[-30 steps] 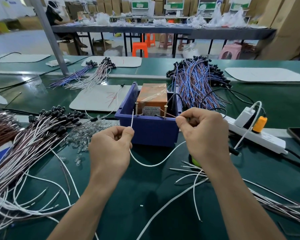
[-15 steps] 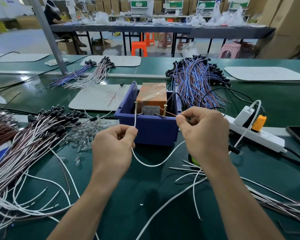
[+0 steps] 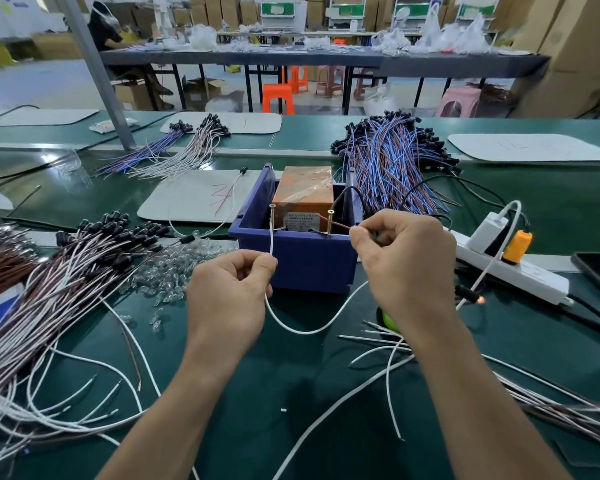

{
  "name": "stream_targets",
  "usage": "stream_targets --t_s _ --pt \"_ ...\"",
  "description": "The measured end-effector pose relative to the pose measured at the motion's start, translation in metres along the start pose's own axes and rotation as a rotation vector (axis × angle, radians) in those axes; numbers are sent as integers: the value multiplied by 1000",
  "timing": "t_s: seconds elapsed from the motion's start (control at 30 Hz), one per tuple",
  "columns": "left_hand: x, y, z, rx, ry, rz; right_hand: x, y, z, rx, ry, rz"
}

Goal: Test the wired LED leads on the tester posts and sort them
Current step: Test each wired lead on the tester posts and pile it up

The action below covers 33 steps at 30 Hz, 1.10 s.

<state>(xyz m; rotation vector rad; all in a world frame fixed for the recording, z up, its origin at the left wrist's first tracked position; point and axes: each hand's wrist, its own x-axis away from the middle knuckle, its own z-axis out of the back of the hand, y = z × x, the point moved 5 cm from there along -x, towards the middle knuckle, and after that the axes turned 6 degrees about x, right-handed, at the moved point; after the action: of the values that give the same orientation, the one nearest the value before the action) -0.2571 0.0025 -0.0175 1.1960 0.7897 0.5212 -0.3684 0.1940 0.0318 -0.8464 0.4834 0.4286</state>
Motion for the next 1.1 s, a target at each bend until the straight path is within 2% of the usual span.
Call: stream_targets --t_s 0.67,0.83,0.97,1.1 --pt "19 3 0 -43 38 45 28 3 22 -85 -131 -19" --pt "41 9 -15 87 -193 79 41 6 44 84 -247 9" --pt "58 14 -40 354 -424 322 54 23 78 376 -343 36" --pt "77 21 -69 555 -597 545 70 57 112 552 -313 47"
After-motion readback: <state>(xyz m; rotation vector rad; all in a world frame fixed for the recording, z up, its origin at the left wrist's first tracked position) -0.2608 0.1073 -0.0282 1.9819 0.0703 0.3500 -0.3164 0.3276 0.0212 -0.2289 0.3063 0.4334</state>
